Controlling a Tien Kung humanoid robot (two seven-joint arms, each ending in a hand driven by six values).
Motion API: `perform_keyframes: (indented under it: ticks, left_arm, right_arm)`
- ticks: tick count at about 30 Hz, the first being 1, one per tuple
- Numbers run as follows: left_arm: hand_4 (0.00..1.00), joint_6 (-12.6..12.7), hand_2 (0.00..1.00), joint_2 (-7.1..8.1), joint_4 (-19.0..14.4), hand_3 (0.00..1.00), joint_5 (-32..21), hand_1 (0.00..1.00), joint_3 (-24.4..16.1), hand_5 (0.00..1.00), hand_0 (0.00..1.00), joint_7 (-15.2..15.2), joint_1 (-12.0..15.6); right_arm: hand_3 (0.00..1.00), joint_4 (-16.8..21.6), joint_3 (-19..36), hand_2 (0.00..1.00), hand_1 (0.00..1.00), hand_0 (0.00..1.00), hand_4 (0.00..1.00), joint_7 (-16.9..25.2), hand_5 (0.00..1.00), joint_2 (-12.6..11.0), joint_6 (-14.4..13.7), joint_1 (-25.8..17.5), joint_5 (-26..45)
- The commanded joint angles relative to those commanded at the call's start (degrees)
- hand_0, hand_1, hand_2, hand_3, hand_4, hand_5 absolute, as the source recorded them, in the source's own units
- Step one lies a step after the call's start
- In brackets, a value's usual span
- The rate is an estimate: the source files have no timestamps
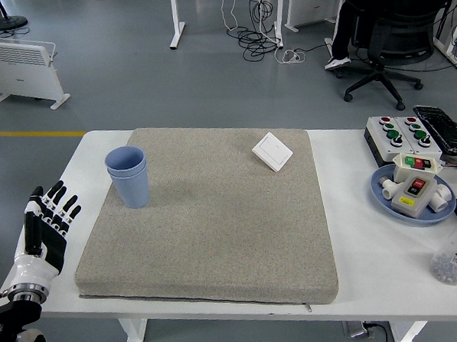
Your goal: Push cup pick cup insert cup
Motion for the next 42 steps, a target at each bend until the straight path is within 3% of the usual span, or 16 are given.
perform_keyframes:
  ticks: [42]
  left_arm:
    - [0.598,0.5,0.944,-0.34,0.8,0.858,0.9,0.875,-1.7,0.998,0.861,-0.1,-0.4]
  right_arm:
    - [0.545,0.0,0.1,0.602,0.594,0.69,0.104,0.1,0.46,-0.1,0.2,0.6,0.0]
